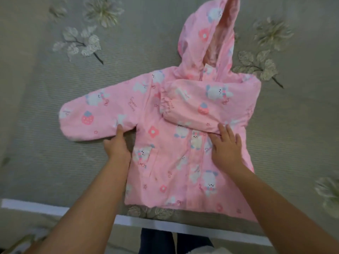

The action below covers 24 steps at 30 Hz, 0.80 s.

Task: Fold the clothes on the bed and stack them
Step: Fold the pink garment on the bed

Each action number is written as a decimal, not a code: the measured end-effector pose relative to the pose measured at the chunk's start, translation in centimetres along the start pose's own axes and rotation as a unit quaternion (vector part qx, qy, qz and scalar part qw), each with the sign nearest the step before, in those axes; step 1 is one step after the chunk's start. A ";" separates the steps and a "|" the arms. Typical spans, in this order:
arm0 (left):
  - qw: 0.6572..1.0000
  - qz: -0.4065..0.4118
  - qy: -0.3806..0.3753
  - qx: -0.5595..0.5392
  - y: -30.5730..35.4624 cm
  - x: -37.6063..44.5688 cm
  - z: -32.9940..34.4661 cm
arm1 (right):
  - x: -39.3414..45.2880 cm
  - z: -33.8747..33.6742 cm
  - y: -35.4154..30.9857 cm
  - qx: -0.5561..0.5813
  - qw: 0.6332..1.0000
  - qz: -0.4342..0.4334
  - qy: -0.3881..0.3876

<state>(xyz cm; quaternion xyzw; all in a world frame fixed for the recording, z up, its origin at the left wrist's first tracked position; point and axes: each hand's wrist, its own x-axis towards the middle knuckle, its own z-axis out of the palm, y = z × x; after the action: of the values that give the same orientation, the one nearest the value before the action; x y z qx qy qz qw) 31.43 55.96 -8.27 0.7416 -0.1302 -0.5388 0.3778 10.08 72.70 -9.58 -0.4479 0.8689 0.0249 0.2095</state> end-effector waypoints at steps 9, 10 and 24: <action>0.899 0.346 -0.092 0.252 2.8 -4.3 3.2 | 1.0 -2.6 1.6 0.103 0.989 -0.027 -0.105; 0.819 0.467 -0.137 0.304 2.5 -5.3 3.5 | 1.0 -3.2 1.8 0.190 0.976 -0.009 -0.109; 0.372 0.510 -0.370 0.682 0.6 -6.3 10.0 | 2.7 -7.3 7.2 0.442 0.878 0.180 0.040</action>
<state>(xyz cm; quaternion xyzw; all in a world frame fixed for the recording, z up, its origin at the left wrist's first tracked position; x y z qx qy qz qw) 20.14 55.12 -4.81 0.2676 -0.9336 -0.1939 -0.1386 0.49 73.23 -5.01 -0.1452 0.8628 -0.3423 0.3425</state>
